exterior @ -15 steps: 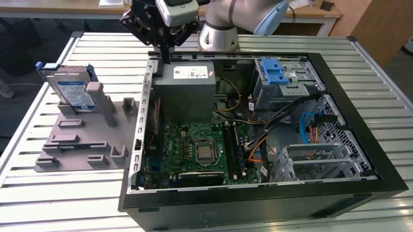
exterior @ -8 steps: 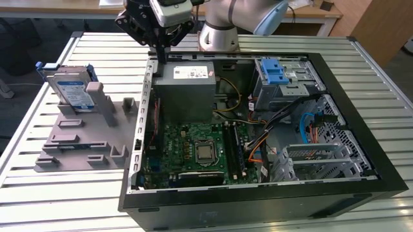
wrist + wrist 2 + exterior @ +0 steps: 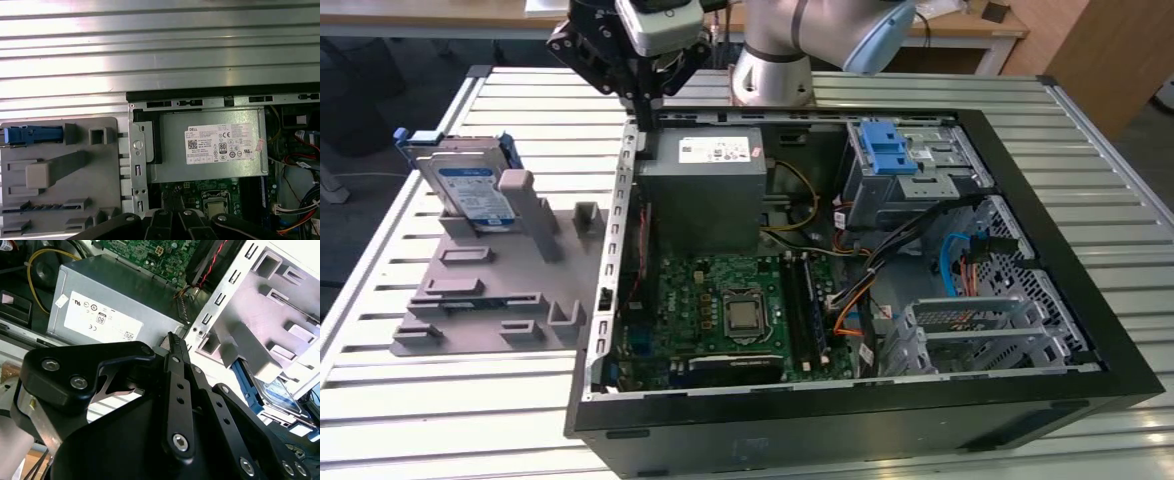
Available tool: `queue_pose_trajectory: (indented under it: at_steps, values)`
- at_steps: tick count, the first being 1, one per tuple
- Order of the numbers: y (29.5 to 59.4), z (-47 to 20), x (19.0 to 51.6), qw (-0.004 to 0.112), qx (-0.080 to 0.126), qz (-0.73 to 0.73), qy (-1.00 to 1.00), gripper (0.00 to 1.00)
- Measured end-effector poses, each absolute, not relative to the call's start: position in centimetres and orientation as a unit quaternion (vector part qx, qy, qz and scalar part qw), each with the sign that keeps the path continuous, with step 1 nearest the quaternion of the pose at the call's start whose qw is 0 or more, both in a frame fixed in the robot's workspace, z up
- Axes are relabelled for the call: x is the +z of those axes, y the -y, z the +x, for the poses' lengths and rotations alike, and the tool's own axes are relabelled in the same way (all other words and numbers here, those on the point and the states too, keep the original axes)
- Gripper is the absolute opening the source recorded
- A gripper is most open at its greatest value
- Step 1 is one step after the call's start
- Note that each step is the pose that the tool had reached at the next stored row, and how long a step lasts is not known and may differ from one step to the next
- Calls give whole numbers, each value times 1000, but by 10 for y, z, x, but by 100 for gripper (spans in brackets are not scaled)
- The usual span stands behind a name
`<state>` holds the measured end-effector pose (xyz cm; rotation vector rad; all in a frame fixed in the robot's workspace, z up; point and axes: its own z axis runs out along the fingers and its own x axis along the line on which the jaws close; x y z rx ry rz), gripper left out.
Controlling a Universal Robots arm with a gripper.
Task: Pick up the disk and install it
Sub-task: 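Reach for the disk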
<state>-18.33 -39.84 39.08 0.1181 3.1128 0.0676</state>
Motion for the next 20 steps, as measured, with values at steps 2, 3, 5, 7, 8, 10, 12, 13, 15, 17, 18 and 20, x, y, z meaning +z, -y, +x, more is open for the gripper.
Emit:
queue_pose_trajectory:
  at_steps: [2,3,5,7,8,10,12,13,15,17,18,20]
  values:
    - [398,-185,391,13,22,38,-999,11]
    - [398,-187,391,13,22,38,-999,11]
    - [398,-189,391,13,22,38,-999,11]
    - [398,-191,390,13,22,38,-999,11]
    - [398,-192,390,13,22,38,-999,11]
    - [398,-194,390,13,22,38,-999,11]
    - [398,-196,390,13,22,38,-999,11]
    - [398,-197,390,13,22,38,-999,11]
    - [398,-200,390,13,22,38,-999,11]
    - [398,-202,390,13,22,38,-999,11]
    - [398,-203,390,13,22,38,-999,11]
    - [398,-205,390,13,22,38,-999,11]
